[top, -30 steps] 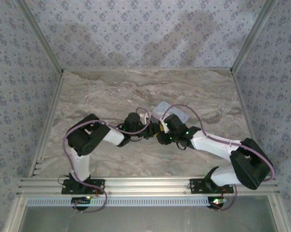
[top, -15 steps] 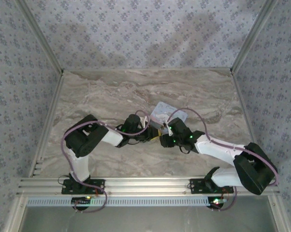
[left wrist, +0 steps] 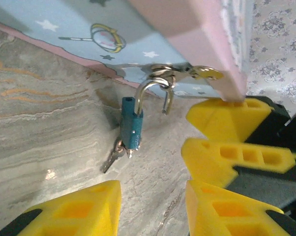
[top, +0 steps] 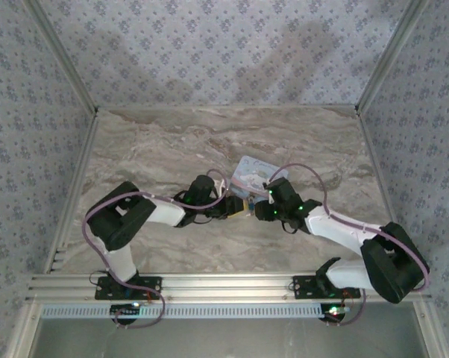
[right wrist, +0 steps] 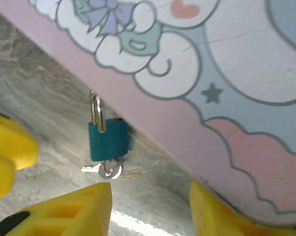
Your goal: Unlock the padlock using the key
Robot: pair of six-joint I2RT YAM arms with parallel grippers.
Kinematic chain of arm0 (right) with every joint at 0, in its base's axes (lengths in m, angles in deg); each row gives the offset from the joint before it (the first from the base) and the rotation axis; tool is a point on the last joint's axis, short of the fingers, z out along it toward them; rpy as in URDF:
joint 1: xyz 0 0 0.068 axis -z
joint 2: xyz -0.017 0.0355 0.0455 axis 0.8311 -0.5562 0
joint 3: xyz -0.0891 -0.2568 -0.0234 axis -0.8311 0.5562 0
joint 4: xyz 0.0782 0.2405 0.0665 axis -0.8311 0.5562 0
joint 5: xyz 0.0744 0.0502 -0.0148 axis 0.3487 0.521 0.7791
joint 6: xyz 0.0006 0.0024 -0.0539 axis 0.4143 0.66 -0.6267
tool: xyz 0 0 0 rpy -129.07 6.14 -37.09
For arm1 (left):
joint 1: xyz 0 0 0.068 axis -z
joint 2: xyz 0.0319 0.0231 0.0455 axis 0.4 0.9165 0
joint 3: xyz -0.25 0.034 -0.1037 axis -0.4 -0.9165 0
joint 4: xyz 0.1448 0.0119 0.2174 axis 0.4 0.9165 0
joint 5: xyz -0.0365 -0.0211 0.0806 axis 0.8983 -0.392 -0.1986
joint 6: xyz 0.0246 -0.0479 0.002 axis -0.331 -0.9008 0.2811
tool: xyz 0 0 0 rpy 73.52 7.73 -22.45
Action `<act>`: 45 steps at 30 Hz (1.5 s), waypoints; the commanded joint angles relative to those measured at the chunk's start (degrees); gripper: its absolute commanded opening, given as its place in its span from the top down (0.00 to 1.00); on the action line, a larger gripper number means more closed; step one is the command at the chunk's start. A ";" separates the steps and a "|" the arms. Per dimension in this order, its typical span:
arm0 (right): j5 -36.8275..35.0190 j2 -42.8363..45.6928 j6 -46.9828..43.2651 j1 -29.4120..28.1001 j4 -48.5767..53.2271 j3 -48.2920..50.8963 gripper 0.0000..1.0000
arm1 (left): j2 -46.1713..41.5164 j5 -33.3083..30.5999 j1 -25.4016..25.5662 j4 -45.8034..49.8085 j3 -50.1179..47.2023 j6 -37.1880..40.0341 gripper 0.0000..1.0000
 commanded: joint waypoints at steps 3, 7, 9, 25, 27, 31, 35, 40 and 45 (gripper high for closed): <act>0.43 -3.63 -2.24 3.46 0.39 -5.33 0.53 | -5.13 -3.16 0.16 6.20 0.11 4.10 0.59; 1.22 -6.06 -4.29 5.23 0.33 -7.98 0.53 | -8.87 -6.11 0.18 11.52 0.35 6.65 0.57; 1.16 -6.48 -5.27 5.62 1.18 -9.24 0.52 | -11.12 -8.04 0.28 14.61 0.39 8.27 0.55; -9.70 -3.79 -3.35 -4.19 4.00 -5.32 0.50 | -20.95 -24.03 -1.58 32.25 5.86 18.33 0.44; -11.14 -5.82 -3.26 -5.01 3.14 -5.67 0.50 | -20.56 -24.75 -1.98 32.25 6.60 18.38 0.44; -12.94 -9.11 -3.25 -6.14 1.66 -6.84 0.51 | -19.11 -25.34 -3.16 32.17 7.82 18.48 0.44; -14.32 -12.91 -3.53 -6.47 1.12 -8.28 0.52 | -17.63 -25.17 -4.36 32.25 9.08 18.46 0.44; -15.49 -15.83 -3.58 -6.64 0.93 -9.49 0.54 | -16.60 -24.82 -5.11 32.17 10.02 18.66 0.44; -15.67 -17.77 -4.08 -6.63 0.62 -10.37 0.59 | -15.48 -24.16 -5.77 31.95 10.59 18.65 0.44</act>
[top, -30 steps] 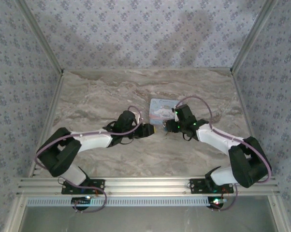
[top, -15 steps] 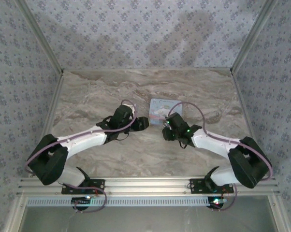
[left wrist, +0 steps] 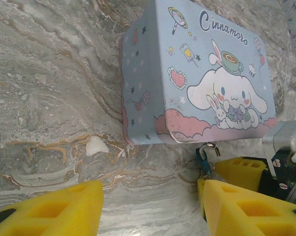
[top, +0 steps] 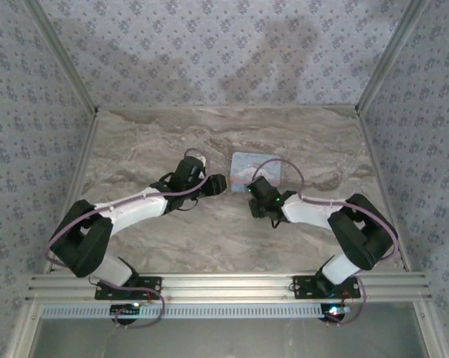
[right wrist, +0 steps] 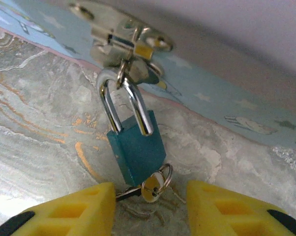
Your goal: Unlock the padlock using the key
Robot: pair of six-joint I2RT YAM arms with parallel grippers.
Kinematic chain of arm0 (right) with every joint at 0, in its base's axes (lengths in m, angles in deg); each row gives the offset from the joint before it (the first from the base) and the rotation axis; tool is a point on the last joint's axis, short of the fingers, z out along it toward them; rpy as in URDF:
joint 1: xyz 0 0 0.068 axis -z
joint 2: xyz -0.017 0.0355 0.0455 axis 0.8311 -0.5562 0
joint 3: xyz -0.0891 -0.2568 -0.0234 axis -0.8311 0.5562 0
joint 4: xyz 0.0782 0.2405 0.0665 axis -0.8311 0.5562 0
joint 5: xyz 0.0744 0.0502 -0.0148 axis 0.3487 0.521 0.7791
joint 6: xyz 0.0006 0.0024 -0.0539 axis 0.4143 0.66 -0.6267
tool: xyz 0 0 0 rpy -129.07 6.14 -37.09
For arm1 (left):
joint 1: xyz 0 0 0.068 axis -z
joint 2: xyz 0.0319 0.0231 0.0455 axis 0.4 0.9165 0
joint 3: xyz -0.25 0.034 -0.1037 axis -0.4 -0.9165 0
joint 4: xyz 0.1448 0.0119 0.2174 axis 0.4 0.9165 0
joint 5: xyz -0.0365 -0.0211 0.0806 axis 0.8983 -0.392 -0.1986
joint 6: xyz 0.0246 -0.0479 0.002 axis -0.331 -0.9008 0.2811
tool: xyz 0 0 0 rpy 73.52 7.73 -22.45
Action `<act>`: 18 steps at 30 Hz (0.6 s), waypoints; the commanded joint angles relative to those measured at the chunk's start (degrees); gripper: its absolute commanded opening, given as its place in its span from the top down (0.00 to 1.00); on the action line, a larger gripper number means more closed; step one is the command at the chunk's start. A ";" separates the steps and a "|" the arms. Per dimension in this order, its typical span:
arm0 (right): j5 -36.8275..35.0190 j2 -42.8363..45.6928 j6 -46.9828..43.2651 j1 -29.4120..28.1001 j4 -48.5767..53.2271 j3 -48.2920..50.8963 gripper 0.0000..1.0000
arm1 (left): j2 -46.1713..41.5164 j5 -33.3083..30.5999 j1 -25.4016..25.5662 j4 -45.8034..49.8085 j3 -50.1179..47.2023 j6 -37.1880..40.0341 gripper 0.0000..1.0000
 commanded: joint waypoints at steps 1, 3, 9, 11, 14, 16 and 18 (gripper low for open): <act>-1.62 -1.46 0.07 -0.33 -0.04 -1.83 0.61 | 0.84 0.58 -0.72 0.07 2.33 0.96 0.44; -1.23 -2.22 -0.03 -0.19 0.26 -2.22 0.67 | 1.32 0.68 -1.17 -0.12 2.62 0.95 0.44; 0.05 -2.21 -0.81 -0.80 1.13 -2.15 0.84 | 3.15 1.52 -2.63 -0.21 4.14 1.26 0.44; 0.37 -1.72 -1.54 -1.43 1.65 -2.05 0.91 | 4.12 1.83 -3.05 -0.29 4.98 1.56 0.44; 0.44 -1.12 -3.10 -2.63 3.67 -2.58 0.99 | 6.07 1.83 -3.44 0.09 6.98 2.41 0.44; 0.41 -0.50 -4.56 -3.24 4.38 -2.82 1.00 | 7.84 2.00 -3.69 0.64 8.82 2.92 0.44; 0.48 0.30 -5.95 -3.52 5.21 -2.98 1.00 | 9.77 2.09 -4.05 1.17 10.86 3.40 0.44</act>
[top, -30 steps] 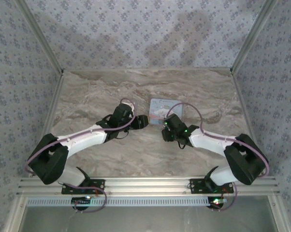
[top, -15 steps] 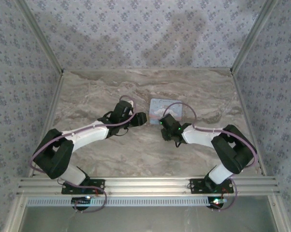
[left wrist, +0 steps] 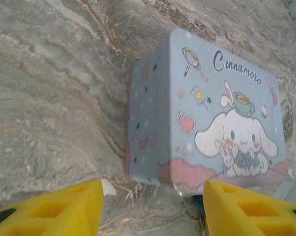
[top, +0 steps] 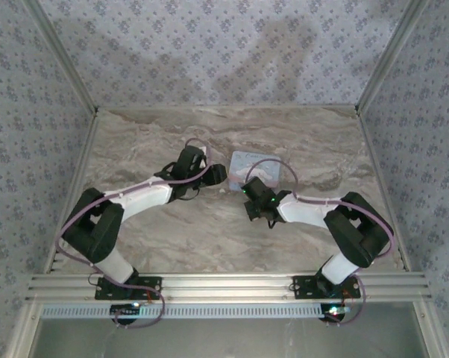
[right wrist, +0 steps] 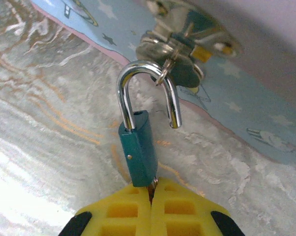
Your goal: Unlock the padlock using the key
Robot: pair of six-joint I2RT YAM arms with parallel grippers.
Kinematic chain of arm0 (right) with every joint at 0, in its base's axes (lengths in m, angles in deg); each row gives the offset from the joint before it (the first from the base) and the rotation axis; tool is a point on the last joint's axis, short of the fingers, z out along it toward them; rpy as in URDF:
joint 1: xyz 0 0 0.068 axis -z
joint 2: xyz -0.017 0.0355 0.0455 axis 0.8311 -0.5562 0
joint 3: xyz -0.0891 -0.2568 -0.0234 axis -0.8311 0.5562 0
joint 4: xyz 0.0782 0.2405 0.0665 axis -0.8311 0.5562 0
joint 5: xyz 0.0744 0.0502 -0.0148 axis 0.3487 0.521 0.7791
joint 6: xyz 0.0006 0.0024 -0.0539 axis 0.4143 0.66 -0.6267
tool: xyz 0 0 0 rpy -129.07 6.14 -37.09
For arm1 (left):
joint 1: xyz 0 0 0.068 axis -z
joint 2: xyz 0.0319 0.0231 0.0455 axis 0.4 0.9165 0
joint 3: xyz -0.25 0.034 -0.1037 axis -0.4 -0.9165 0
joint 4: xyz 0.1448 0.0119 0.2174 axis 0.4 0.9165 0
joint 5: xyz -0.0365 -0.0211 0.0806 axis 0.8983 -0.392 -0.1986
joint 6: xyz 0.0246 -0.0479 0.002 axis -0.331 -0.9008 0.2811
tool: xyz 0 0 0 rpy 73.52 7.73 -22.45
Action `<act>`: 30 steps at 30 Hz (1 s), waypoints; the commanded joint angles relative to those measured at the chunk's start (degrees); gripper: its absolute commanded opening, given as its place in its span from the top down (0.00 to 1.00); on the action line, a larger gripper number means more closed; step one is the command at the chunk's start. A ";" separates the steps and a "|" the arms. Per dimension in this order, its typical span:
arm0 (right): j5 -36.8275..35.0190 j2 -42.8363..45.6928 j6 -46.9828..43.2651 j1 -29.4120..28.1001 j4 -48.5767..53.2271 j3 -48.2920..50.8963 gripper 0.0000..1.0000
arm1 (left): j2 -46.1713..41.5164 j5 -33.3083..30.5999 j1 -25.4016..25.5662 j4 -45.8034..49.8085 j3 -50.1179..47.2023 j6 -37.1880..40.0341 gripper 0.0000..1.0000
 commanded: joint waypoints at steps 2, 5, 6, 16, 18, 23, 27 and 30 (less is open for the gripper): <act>0.48 2.42 -4.68 -1.16 4.49 -1.07 1.00 | 3.88 1.12 -0.76 1.08 4.97 2.29 0.44; 0.45 3.51 -7.56 -1.32 6.32 -1.50 1.00 | 6.65 1.64 -1.07 1.76 7.66 2.73 0.44; 1.09 4.06 -8.95 -1.32 6.54 -1.31 1.00 | 7.40 1.81 -1.17 1.92 8.40 2.81 0.44; 7.44 6.22 -16.32 -1.34 5.11 -2.06 1.00 | 11.93 3.21 -1.24 2.32 11.57 3.01 0.44; 7.82 5.52 -17.88 -1.48 6.16 -3.20 1.00 | 12.79 3.72 -1.15 2.32 12.06 3.12 0.44; 6.70 3.36 -20.47 -2.47 7.13 -5.06 1.00 | 13.78 5.32 -1.17 1.27 11.85 2.59 0.44; 5.63 1.52 -22.09 -3.55 6.68 -6.23 1.00 | 14.26 7.04 -1.05 0.41 11.60 1.80 0.44; 5.69 0.43 -22.14 -4.15 6.49 -7.28 1.00 | 13.93 7.14 -1.05 -0.07 10.95 1.37 0.44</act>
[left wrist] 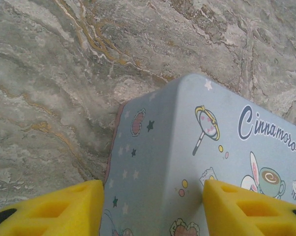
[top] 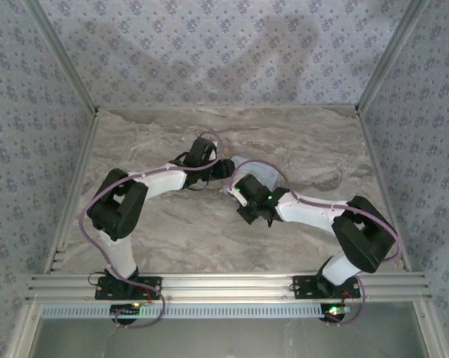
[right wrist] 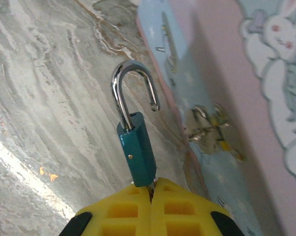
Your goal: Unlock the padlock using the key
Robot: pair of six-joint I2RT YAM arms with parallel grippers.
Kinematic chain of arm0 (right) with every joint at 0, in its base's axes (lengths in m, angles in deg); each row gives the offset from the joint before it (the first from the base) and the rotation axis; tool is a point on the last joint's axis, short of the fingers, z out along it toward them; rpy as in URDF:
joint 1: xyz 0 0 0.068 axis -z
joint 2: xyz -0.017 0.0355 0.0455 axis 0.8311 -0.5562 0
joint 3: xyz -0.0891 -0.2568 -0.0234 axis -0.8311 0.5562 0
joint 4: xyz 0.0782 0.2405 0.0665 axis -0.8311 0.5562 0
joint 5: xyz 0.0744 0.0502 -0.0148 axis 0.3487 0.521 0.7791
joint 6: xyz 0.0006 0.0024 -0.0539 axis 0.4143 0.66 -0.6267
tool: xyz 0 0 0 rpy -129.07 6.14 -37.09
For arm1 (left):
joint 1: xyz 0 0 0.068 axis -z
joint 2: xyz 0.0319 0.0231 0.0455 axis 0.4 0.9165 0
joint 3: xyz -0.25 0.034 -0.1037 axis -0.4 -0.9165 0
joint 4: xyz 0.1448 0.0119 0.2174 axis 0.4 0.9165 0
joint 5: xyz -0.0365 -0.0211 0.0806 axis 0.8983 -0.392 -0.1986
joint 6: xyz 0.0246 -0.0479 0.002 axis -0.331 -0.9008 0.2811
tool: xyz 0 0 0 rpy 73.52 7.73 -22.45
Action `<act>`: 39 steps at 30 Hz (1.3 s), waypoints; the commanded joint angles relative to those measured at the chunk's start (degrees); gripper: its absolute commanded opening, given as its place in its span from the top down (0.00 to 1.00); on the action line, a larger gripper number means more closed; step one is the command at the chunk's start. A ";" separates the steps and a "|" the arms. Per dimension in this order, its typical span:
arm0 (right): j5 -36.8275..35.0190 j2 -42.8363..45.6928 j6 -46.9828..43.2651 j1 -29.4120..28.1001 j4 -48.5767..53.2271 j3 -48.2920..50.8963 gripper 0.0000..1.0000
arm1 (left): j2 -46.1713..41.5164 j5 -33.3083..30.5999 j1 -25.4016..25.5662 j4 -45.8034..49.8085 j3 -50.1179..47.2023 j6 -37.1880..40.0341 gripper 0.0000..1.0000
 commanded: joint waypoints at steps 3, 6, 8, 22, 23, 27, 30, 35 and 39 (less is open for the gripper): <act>-0.47 -0.42 -1.53 -2.19 0.25 -1.91 1.00 | -0.66 1.10 -0.20 -0.91 -0.57 -0.37 0.44; -0.38 1.46 -0.59 -3.71 -0.63 -1.00 1.00 | -2.62 0.06 -0.67 -1.30 -2.32 -0.37 0.44; -0.53 2.99 0.29 -4.88 -0.93 -0.16 1.00 | -4.33 -0.36 -1.15 -1.34 -3.55 -0.51 0.44; -5.96 22.73 13.55 -7.09 1.85 7.61 1.00 | -22.79 -5.96 -2.31 1.04 -16.77 -0.28 0.43; -6.24 23.95 14.59 -6.92 2.76 7.77 1.00 | -24.15 -6.22 -2.31 1.47 -17.65 -0.29 0.43; -7.96 28.72 19.29 -5.69 6.55 8.73 1.00 | -30.03 -8.09 -1.71 4.36 -21.25 -0.28 0.42; -8.21 32.09 23.32 -3.23 8.55 9.62 1.00 | -34.81 -9.91 -1.20 5.38 -24.19 -0.70 0.41; -9.64 36.71 28.16 1.76 12.92 9.88 1.00 | -39.51 -10.86 -1.08 8.80 -26.48 -0.55 0.32; -10.04 38.31 32.01 8.48 17.08 9.90 1.00 | -41.54 -11.06 -0.86 10.05 -28.03 -0.26 0.02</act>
